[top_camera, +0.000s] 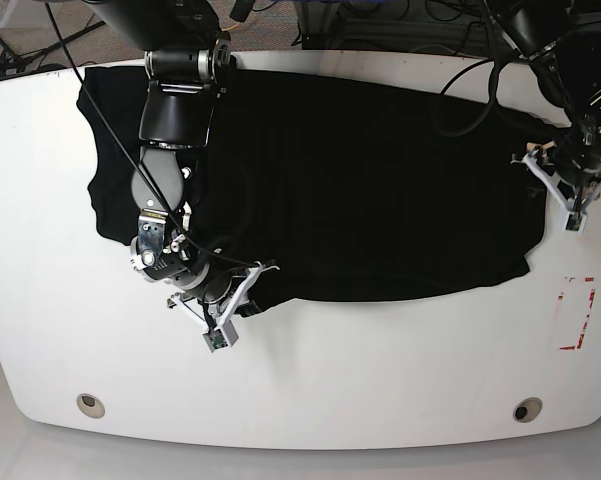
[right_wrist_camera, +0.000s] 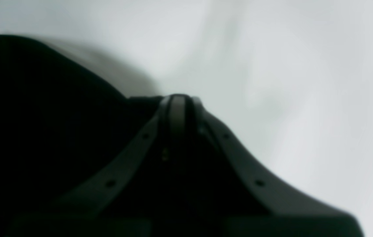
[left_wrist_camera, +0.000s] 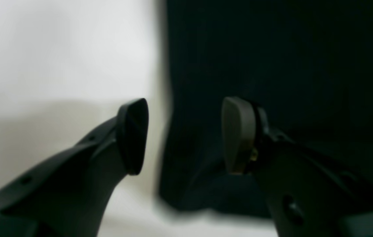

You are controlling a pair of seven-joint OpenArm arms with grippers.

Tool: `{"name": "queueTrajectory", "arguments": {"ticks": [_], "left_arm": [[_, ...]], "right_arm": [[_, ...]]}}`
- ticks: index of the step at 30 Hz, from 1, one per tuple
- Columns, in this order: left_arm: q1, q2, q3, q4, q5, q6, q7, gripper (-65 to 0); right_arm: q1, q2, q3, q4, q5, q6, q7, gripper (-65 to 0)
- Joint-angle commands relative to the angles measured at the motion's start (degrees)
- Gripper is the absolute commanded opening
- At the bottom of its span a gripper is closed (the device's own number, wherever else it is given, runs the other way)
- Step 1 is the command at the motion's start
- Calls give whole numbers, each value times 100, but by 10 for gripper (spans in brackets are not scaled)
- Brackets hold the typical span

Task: Fold the T-shirt properly
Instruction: 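Grasp the shirt side with the right gripper and pull it outward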

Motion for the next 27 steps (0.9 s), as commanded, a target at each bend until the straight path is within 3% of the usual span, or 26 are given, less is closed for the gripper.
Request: {"name": "queueTrajectory", "arguments": {"ticks": [1,7,14,21,27], "left_arm": [[-320,62,362,-138,211,-3,-151,-325],[-435,291,986,-630,633,-3,-1013,-325],[-408,264,1065,-1545,914,-3,-1663,-325],[-259,168,1065,-1905,1275,-3,-1804,-325],[14,80,1074,-1905,1319,-3,-1813,-325]], "right_arm": [[217,160,-24,117,109,27,188,-650],[349,230,-165,-41,65,27,610,-633],[446,344,-173,-735,57,27,1225,-636],[718,555,-182,-1316,57,18,1744,-636],[1061,722,-182,-1430,57,18,1770,-629]]}}
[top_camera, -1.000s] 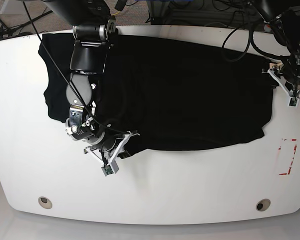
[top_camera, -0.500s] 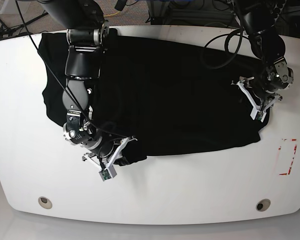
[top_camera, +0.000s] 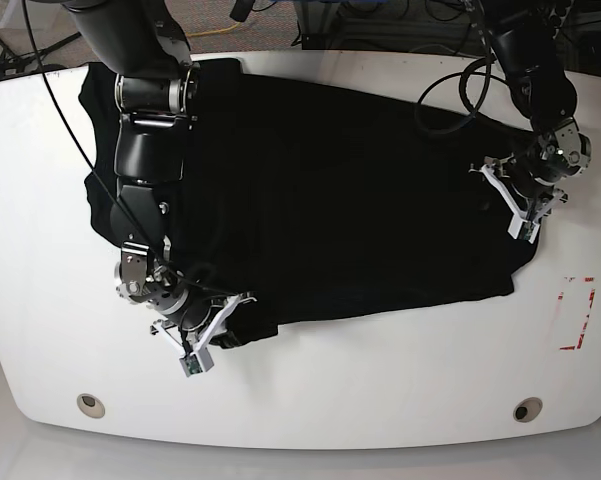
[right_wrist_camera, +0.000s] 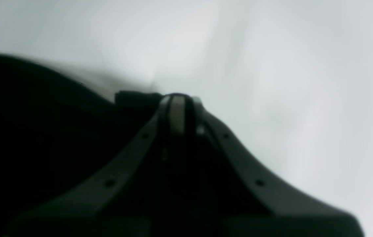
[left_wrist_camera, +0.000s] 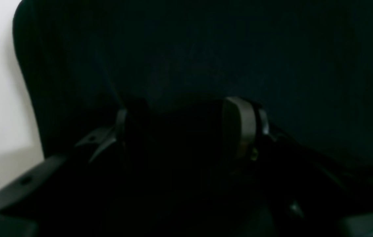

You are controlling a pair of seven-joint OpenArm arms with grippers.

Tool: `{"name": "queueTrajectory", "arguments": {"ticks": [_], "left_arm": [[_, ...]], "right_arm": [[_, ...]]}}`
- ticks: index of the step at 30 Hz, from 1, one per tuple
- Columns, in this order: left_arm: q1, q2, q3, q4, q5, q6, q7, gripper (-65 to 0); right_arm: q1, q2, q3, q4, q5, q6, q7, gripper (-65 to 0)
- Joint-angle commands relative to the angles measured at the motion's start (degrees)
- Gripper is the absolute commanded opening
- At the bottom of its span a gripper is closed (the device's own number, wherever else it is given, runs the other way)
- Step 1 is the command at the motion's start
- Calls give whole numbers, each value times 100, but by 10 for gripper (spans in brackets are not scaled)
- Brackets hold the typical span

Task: Fold the T-shirt properly
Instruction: 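Grasp the shirt side with the right gripper and pull it outward, then move the left gripper along the shirt edge and grasp it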

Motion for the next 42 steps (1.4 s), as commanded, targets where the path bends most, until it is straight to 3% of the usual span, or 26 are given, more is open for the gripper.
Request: {"name": "queueTrajectory", "arguments": {"ticks": [1,3,5,9,11,17,22,24,28,31,36,42], "left_arm": [[272,-67,-12,-8,337,36,395,-325],[360,-199,-12,-17,328,36,395,-325],[421,-260,-12,-25,302,36,395,-325],[430,-260,-21,-25,302,36,395,-325],[430,-260,-39,-34,302,36,395,-325],[421,-269,-30,-17,302,36,395,-325],[412,-269,-30,-8,302,36,395,-325],[395,-269,-30,-8,302,36,395,-325],[386,-357,-12,-8,320,36,395,-325],[395,-462,-3,-43,311,36,395,-325],[430,-489,-39,-43,328,36,395,-325],[711,-647,-47,1,293,36,395,-325]], "right_arm": [[421,69,6,105,96,16,201,-629],[553,69,6,105,96,16,192,-601],[615,69,6,122,96,16,183,-514],[606,69,6,157,96,16,183,-265],[527,78,6,333,96,16,130,-178],[34,394,50,1160,158,25,-547,-206],[-273,676,419,1230,149,25,-652,-225],[-300,737,718,957,122,25,-652,-222],[-247,1238,920,192,158,33,-608,-222],[-80,1476,1008,-309,158,297,-608,-225],[-45,1599,1474,-801,158,622,-652,-225],[-159,1493,1579,-819,193,930,-969,-227]]}}
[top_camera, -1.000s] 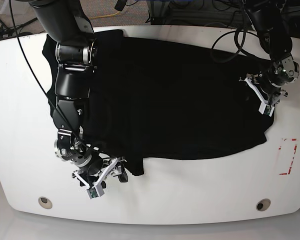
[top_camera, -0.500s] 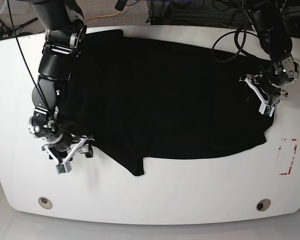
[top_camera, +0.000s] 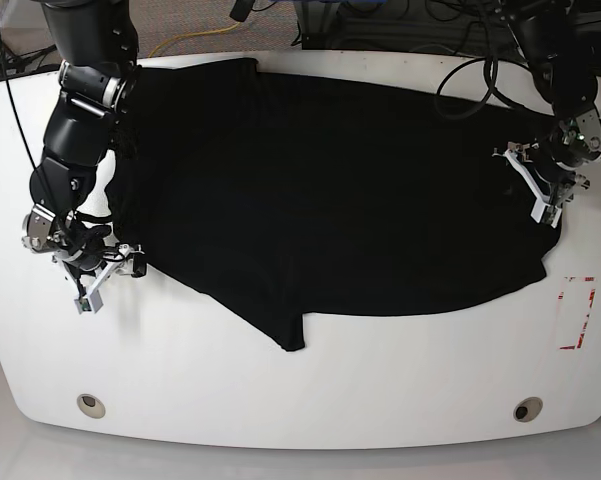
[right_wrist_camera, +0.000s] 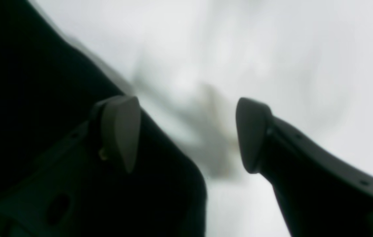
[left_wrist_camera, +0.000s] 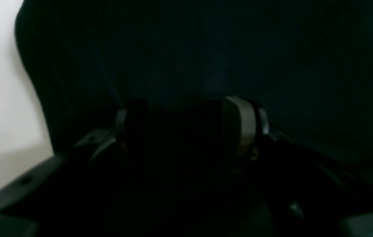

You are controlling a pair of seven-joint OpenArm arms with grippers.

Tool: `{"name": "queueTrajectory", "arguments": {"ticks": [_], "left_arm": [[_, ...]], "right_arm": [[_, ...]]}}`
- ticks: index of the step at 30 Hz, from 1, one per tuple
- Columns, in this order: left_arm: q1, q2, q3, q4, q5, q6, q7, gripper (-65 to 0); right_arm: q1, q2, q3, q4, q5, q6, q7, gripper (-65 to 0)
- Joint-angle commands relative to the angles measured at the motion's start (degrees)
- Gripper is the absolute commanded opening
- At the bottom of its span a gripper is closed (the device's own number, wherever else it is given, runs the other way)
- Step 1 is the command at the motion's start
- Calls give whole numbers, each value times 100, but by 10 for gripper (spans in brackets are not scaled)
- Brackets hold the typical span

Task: Fold the T-shirt properly
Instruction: 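Move the left gripper along the shirt edge and grasp it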

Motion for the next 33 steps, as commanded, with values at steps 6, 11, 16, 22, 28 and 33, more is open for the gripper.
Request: {"name": "queueTrajectory", "arguments": {"ticks": [6,11,16,22,28,33], "left_arm": [[479,-88,-256,282,529,40,594,-325],[461,-61,-353,845,529,40,787,-325],[408,-52,-590,1531,151,40,1130,-325],[22,-61,-722,1900,-350,40,1666,-325],[-523,-61,-1206,1803,-341,40,1684,-319],[-1113,-360,-1522,977,-341,40,1675,-293]], "right_arm": [[-216,-127,-34,75,912,213,-94,-227],[-418,-303,-43,93,1114,204,-94,-228],[-427,-347,-43,93,1105,204,-94,-377],[-427,-373,-51,119,1114,204,-209,-498],[-435,-488,-51,128,1123,204,-411,-496],[-514,-532,-51,128,1114,213,-402,-650]]}}
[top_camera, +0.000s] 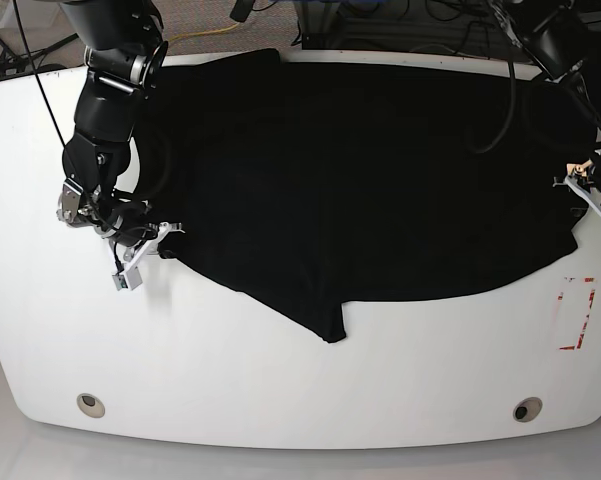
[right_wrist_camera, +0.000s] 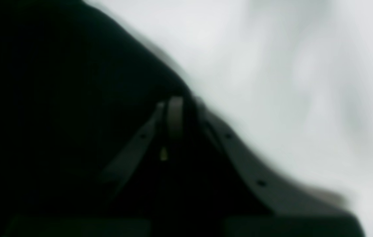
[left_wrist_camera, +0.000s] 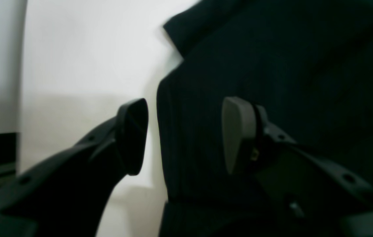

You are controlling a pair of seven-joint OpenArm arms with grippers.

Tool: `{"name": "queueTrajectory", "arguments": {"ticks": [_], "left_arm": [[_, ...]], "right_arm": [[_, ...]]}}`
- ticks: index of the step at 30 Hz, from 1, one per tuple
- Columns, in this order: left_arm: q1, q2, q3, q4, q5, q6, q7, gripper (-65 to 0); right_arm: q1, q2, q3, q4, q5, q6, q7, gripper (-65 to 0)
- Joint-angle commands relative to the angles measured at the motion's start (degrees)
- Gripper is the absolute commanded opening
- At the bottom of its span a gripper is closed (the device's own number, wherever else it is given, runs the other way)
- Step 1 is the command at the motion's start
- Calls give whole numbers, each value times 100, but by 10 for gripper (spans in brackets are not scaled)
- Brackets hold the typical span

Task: Fold the T-shirt properly
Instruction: 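Move the left gripper along the shirt edge and grasp it, then grasp the shirt's lower corners with both grippers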

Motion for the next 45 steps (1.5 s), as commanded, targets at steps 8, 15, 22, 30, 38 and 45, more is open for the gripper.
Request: {"name": "queueTrajectory", "arguments": {"ticks": [8,15,22,30,38,45], "left_arm": [[-1101,-754,-53,-2143,-114,5,-691,-197],[-1813,-938,17,-3804,-79,150,-1711,-185],[-2297,-1246,720,-5211,-96,555,-2757,-185],[-2455,-1440,738,-5809,-79,599,-2959,-185],[-2323,-1413,1028,-5818,-105,599,-2959,-189],[-2341,-1246,1318,-5818,-105,599,-2959,-296]], "right_arm": [[71,32,-8,63,-23,54,-44,-650],[62,32,-8,63,-5,54,-44,-650],[54,32,-8,63,4,54,-44,-650],[54,32,1,63,4,54,-44,-650],[54,32,1,63,4,54,-44,-650],[62,23,10,63,4,54,-44,-650]]}}
